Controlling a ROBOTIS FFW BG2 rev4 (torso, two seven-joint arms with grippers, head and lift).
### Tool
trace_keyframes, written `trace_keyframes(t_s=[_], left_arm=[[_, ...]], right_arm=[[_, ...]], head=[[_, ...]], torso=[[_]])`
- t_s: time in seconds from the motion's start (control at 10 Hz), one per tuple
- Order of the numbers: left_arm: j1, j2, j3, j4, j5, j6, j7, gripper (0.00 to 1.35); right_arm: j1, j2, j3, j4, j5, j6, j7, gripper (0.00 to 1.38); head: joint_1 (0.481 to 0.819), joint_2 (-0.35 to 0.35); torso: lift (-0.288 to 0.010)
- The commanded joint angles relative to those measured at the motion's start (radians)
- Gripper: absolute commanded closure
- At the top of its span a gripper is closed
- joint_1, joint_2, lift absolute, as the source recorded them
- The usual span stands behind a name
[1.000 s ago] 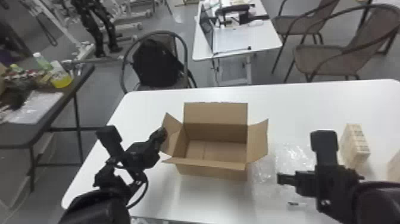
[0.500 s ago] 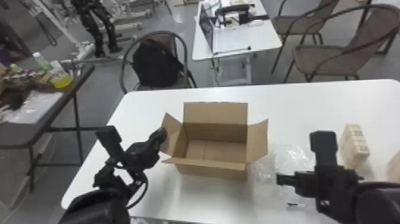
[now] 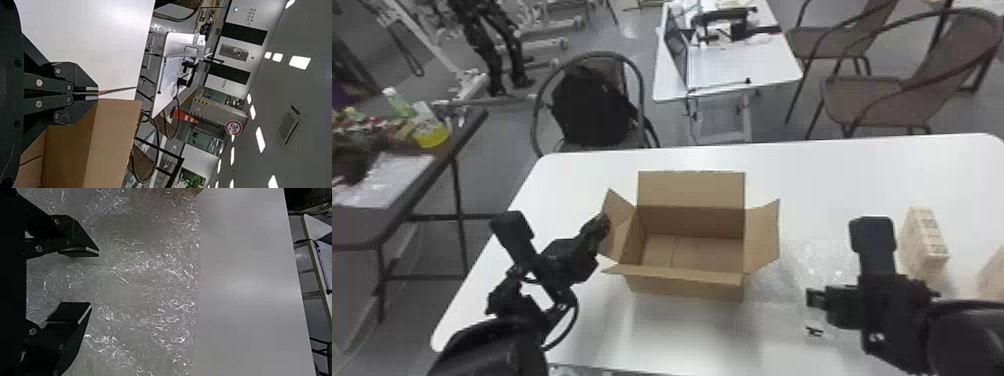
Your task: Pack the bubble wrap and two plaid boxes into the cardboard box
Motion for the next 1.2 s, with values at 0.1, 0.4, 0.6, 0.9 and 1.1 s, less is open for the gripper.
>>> trace_keyframes(t_s=[0.1,0.4,0.6,0.9,1.1], left_arm=[[-0.002,-0.003,-0.003,0.005,0.003,-0.003,0.000,1.21],[-0.001,-0.003,0.007,0.005,0.006,-0.011,0.000,1.21],[0.001,-0.003,0.016,0.005,0.006,-0.014,0.002,1.21],[-0.001,-0.003,0.021,0.005,0.004,-0.017,0.002,1.21],[0.001,-0.003,0.022,0.006,0.003,-0.017,0.003,1.21]], right_arm=[[-0.004,-0.004,0.002,-0.053,0.040,0.039,0.000,1.25],[0.022,-0.025,0.002,-0.192,0.031,0.046,0.038,1.25],[0.031,-0.063,0.000,-0.271,-0.029,0.045,0.077,1.25],[0.030,-0.079,-0.069,-0.452,-0.028,0.049,0.143,1.25],[0.031,-0.073,-0.109,-0.528,-0.049,0.005,0.180,1.25]], head=[[0.695,0.257],[0.695,0.255],[0.695,0.272],[0.695,0.289],[0.695,0.278]], torso=[[-0.087],[-0.087],[-0.087],[-0.087],[-0.087]])
